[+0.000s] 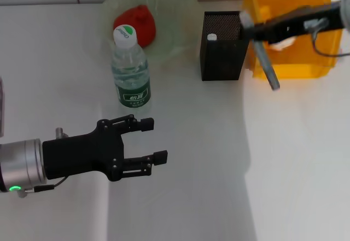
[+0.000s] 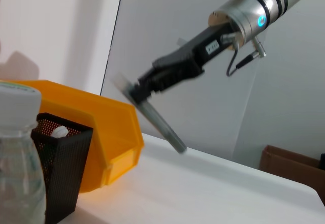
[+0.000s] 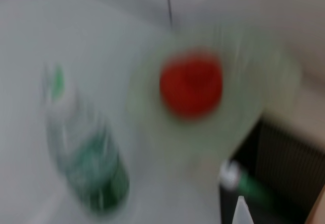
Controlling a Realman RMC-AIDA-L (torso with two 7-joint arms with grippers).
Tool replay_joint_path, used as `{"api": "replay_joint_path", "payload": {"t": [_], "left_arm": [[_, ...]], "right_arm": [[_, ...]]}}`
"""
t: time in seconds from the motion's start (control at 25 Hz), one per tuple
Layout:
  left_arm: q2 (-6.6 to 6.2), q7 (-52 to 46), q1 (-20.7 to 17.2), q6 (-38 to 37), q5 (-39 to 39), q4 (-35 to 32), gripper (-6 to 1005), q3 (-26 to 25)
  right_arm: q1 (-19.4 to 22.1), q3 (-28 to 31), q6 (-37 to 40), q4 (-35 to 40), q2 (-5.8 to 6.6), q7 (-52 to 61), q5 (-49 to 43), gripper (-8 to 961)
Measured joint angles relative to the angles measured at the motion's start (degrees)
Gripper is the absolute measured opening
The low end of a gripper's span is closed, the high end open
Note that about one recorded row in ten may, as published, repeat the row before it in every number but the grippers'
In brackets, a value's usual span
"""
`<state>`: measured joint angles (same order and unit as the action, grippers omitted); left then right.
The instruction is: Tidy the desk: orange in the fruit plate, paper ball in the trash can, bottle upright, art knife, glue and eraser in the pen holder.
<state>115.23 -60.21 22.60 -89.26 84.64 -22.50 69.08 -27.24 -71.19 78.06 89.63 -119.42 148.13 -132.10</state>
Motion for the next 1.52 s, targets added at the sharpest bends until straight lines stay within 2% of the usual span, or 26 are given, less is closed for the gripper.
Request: {"api": "replay_joint_path", "payload": {"t": [0.12, 0.2, 0.28, 0.48, 0.6, 0.88, 1.08, 1.28, 1.48, 1.52], "left_arm": [[0.05, 0.14, -0.01, 0.03, 0.00, -0.06, 800, 0.00], [0.07, 0.21, 0.00, 0.06, 0.00, -0.03, 800, 0.01], [0.07, 0.16, 0.03, 0.06, 0.00, -0.15, 800, 0.00], [0.09, -0.02, 0.20, 0.02, 0.00, -0.33, 800, 0.00], [0.09, -0.02, 0.30, 0.02, 0.00, -0.22, 800, 0.00], [0.16, -0.01, 0.36, 0.11, 0.00, 0.06, 800, 0.00], [0.27, 0.00, 0.34, 0.56, 0.00, 0.09, 800, 0.00], [0.34, 0.00, 0.39, 0.74, 0.00, 0.09, 800, 0.00], [0.29, 0.00, 0.40, 0.76, 0.00, 0.08, 800, 0.00], [0.25, 0.00, 0.35, 0.70, 0.00, 0.07, 800, 0.00]], "right_arm": [[3.70, 7.90, -7.96, -4.44, 0.31, -11.92, 21.45, 138], [3.30, 12.46, -9.50, -12.78, 0.37, -21.06, 32.57, 138], [1.05, 17.24, -9.12, -23.36, 0.59, -29.60, 40.72, 138], [-6.45, 25.58, -8.61, -47.97, 2.29, -42.33, 47.02, 138], [-9.31, 25.96, -11.17, -55.53, 2.94, -46.20, 47.12, 137], [-11.69, 24.08, -19.36, -58.93, 1.97, -49.59, 46.82, 133], [-13.81, 22.77, -20.47, -61.97, 1.89, -51.91, 46.61, 165], [-13.96, 20.54, -20.55, -62.31, 1.90, -52.10, 46.17, 218], [-11.80, 20.57, -16.18, -59.94, 2.03, -52.34, 46.20, 453], [-10.42, 20.80, -14.37, -58.43, 2.02, -52.57, 46.30, 469]]}}
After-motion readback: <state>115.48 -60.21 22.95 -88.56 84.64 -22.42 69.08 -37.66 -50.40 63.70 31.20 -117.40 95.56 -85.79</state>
